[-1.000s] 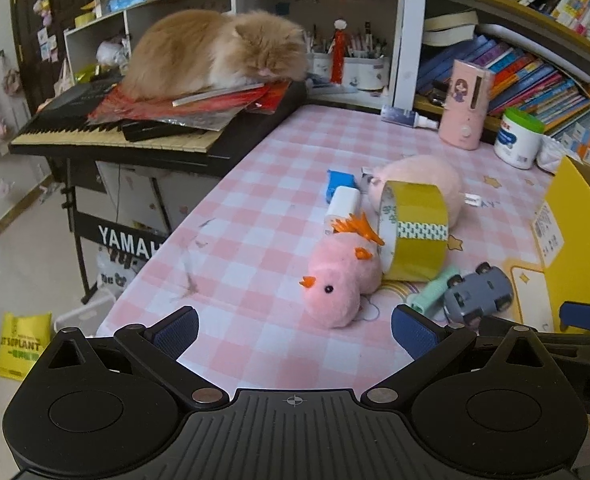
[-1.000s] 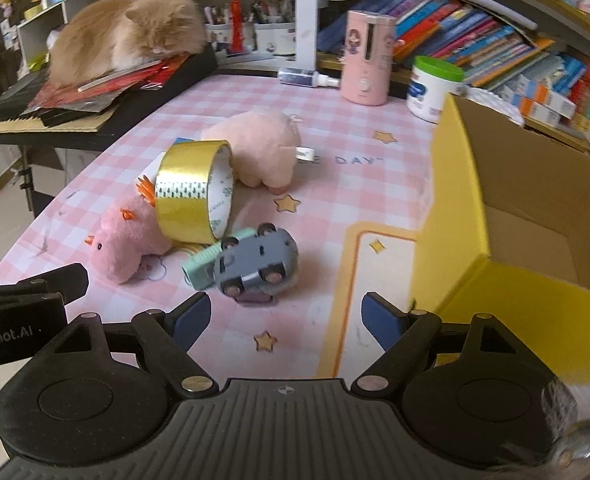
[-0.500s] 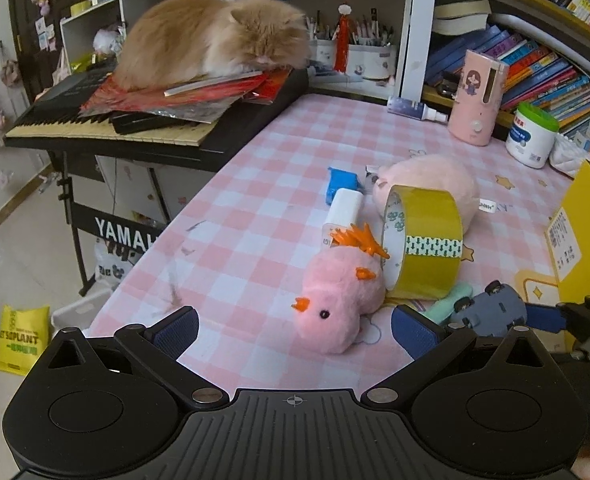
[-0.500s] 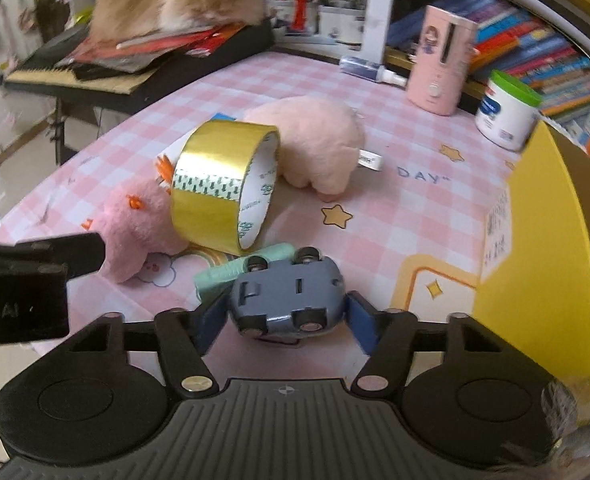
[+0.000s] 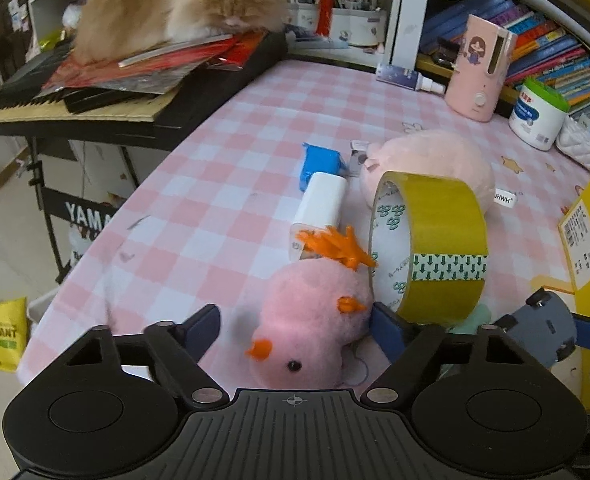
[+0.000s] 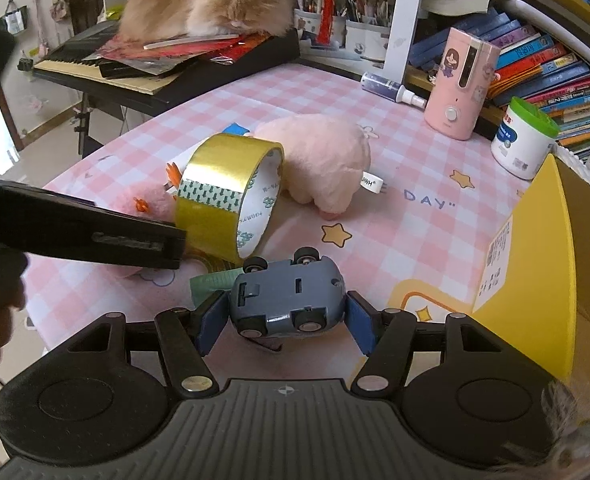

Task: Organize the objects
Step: 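Grasp the pink plush chick with the left gripper while the right gripper holds the car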

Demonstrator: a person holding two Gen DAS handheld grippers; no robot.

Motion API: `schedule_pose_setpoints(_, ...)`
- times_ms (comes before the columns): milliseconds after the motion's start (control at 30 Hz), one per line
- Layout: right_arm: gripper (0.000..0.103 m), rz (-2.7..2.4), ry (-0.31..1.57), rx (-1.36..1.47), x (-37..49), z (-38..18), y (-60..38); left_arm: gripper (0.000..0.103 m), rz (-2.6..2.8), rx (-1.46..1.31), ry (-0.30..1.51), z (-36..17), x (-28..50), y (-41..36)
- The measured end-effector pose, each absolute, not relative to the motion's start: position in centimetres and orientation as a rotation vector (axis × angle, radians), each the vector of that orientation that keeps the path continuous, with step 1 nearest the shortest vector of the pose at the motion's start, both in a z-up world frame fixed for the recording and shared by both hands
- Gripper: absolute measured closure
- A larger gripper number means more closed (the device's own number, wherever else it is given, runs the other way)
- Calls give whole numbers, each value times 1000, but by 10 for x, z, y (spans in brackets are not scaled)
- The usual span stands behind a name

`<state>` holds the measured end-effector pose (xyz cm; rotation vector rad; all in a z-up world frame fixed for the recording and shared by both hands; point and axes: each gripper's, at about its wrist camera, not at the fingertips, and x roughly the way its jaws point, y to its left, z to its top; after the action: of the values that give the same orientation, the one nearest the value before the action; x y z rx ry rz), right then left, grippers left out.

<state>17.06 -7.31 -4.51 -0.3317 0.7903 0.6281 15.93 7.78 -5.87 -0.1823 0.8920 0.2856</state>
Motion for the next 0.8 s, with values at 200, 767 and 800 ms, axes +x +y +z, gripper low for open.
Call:
schedule_pose_setpoints(200, 42, 607, 796, -312, 170, -41, -79, 53, 242, -228, 896, -59, 154, 79)
schedule_pose_setpoints(767, 42, 505, 789, -222, 119, -22, -84, 53, 116, -239, 807, -18, 69, 83)
schedule_pose_setpoints(800, 42, 491, 791, -216, 113, -21, -84, 53, 107, -235, 808, -18, 65, 82)
